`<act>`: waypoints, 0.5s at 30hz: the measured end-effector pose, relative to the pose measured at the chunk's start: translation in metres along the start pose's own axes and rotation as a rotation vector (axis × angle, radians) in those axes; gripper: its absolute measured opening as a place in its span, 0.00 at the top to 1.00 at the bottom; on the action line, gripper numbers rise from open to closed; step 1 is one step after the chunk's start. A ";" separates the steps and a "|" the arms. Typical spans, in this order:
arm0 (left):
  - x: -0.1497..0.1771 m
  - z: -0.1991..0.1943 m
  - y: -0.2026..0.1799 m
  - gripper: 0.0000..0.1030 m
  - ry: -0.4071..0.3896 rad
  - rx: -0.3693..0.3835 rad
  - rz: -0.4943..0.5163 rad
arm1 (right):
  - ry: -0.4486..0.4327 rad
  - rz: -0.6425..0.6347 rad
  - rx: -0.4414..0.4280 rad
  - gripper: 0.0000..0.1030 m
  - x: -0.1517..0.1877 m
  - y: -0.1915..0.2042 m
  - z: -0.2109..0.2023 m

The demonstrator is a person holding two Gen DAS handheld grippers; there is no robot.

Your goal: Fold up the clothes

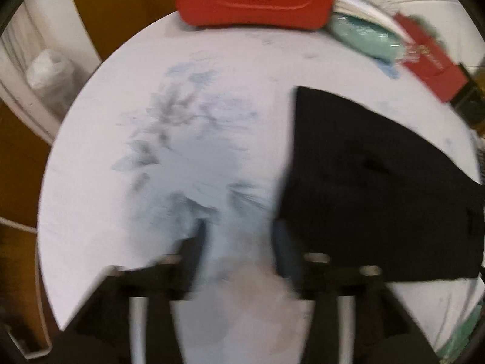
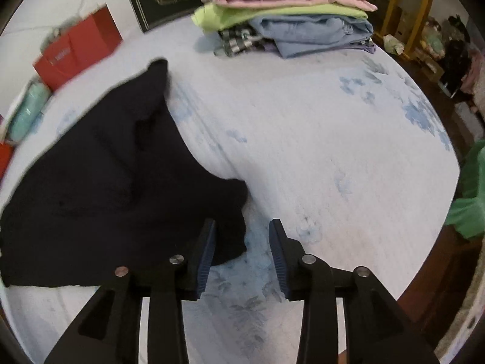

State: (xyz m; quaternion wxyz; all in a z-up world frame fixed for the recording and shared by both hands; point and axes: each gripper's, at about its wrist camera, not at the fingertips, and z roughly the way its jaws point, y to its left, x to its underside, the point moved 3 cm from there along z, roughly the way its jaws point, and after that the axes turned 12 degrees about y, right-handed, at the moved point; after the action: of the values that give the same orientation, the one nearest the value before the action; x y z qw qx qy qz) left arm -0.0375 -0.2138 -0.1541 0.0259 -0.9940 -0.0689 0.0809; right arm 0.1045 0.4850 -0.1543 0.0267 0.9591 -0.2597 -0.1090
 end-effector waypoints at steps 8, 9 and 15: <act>0.010 0.028 -0.037 0.51 0.028 -0.047 -0.019 | 0.043 -0.002 -0.115 0.41 0.000 0.000 0.014; 0.009 0.028 -0.039 0.58 0.029 -0.033 -0.030 | 0.042 -0.002 -0.109 0.41 -0.001 0.001 0.016; 0.007 0.014 -0.059 0.71 0.026 -0.141 0.024 | 0.011 -0.037 -0.057 0.59 -0.003 0.010 0.017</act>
State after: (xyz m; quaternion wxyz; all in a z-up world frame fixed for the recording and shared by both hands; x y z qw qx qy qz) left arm -0.0410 -0.1544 -0.1653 -0.0441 -0.9951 -0.0624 0.0630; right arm 0.0930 0.4785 -0.1695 0.0534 0.9632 -0.2386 -0.1117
